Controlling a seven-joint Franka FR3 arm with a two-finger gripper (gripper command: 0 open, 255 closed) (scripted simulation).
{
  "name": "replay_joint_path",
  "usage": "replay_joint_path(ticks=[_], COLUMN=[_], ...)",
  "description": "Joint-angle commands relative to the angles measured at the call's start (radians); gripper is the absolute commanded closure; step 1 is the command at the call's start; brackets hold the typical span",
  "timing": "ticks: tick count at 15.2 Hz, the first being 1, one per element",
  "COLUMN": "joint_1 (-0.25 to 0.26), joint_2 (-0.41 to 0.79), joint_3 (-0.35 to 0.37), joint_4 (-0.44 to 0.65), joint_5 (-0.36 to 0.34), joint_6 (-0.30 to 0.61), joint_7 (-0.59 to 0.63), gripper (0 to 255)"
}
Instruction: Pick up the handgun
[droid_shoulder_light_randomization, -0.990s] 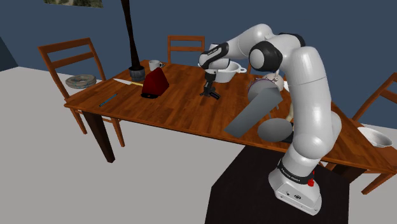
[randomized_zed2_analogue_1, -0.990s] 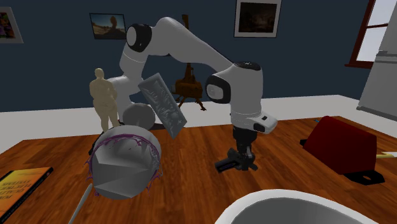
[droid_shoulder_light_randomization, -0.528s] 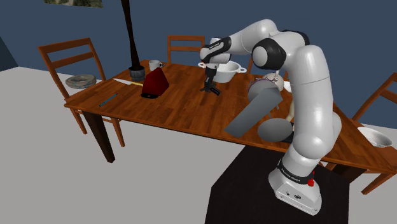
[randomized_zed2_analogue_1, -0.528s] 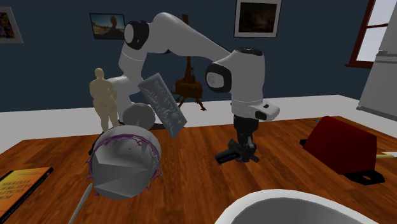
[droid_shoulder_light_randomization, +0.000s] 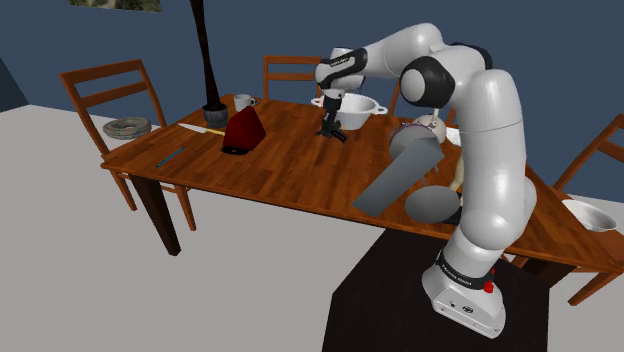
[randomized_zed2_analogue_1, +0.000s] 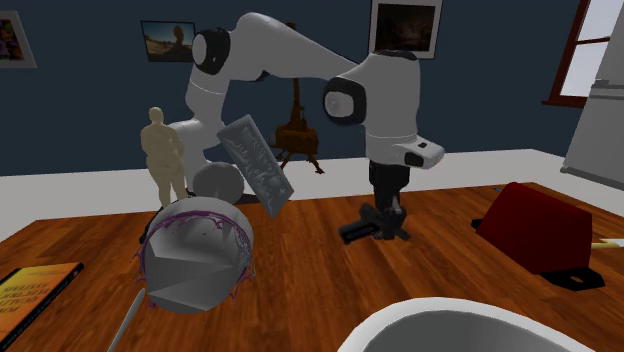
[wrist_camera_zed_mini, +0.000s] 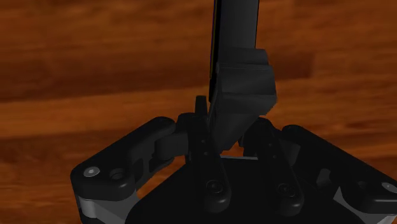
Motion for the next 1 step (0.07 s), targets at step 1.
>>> replay_joint_path(ticks=[1], joint_1=[0.001], joint_2=[-0.003], joint_3=[-0.001], joint_4=[0.004], joint_5=[-0.002], joint_6=[-0.008], joint_7=[0.002], gripper=[255])
